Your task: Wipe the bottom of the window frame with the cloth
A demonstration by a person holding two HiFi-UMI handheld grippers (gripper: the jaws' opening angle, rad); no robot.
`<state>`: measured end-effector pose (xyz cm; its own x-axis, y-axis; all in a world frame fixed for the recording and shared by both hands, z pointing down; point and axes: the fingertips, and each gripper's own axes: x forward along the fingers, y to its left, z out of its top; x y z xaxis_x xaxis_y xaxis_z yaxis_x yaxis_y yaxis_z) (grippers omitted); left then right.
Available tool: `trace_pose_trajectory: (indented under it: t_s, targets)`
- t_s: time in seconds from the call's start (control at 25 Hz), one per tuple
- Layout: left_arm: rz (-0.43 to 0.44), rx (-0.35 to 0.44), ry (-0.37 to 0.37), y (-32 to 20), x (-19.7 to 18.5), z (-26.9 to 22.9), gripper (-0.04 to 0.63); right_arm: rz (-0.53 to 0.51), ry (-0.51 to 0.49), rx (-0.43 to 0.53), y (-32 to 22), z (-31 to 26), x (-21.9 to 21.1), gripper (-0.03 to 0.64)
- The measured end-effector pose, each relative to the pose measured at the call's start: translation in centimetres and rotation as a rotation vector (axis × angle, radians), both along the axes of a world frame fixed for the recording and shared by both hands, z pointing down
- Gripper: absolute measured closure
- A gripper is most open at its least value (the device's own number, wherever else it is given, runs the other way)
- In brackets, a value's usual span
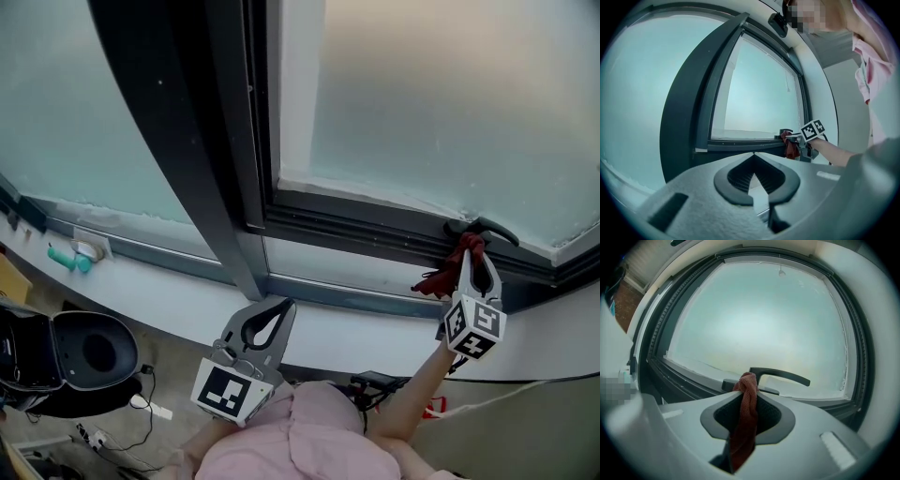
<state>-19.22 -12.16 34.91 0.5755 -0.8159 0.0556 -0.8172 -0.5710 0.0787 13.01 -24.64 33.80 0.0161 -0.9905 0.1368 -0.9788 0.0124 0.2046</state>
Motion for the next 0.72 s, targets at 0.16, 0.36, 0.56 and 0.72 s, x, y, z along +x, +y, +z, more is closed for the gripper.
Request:
trace_pose_trajectory:
  t_s: [0.16, 0.36, 0.56, 0.72]
  targets:
    - [-0.017, -0.019, -0.015, 0.7, -1.8, 0.4, 0.598, 0.02, -0.056, 0.024, 0.6, -0.6, -0.7, 0.541]
    - [-0.032, -0.03, -0.013, 1.3, -4.4, 0.7, 0.597, -0.133, -0.197, 0.089, 1.2, -2.7, -7.9, 0.541]
    - [-0.036, -0.023, -0.003, 1.5, -6.9, 0.6, 0.597, -0.394, -0.203, 0.089, 1.0, -3.3, -20.6, 0.543]
    - [-0.045, -0.049, -0.014, 1.8, -9.1, 1.3, 0.597, -0.495, -0.147, 0.067, 1.3, -2.9, -27.5, 0.543]
